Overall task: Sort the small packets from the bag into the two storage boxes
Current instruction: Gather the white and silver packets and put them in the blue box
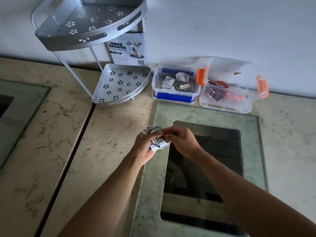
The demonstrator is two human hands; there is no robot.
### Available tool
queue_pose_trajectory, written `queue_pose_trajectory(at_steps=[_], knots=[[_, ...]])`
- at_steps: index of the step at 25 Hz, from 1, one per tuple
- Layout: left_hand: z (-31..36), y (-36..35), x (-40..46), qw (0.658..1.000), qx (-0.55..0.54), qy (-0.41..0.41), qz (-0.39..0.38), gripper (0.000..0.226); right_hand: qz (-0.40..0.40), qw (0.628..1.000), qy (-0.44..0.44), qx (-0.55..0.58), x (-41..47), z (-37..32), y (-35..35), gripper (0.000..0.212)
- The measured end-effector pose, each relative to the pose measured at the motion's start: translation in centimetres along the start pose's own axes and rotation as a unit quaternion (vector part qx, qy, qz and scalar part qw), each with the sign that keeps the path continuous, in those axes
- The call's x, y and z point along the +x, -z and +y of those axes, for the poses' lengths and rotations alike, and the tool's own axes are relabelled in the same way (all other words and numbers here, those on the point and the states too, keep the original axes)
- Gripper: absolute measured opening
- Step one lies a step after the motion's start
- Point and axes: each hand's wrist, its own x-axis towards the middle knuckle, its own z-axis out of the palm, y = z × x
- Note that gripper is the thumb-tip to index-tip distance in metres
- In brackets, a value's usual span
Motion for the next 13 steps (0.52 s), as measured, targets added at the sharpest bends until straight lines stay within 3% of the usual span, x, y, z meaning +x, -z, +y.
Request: queue_pose_trajectory(at_steps=[2, 4, 8, 13], knots=[[0.2, -0.3, 0.1, 0.999, -0.034, 0.014, 0.016, 0.051, 0.062, 0.996, -0.060, 0.023, 0.1, 0.2, 0.6, 0.017], [0.4, -0.7, 0.3, 0.998, -0.054, 0.019, 0.032, 0.057, 0.054, 0.987, -0.146, 0.030, 0.4, 0.0, 0.7, 0.021], [1.1, -2.5, 1.0, 0.999, 0.015, -0.007, 0.027, 0.024, -0.042, 0.933, -0.247, 0.259, 0.9, -1.7, 0.9, 0.022], [4.1, -5.4, 3.0, 0.983, 0.150, -0.076, 0.078, 0.009, -0.073, 0.910, -0.244, 0.326, 4.6, -3.6, 3.1, 0.027]])
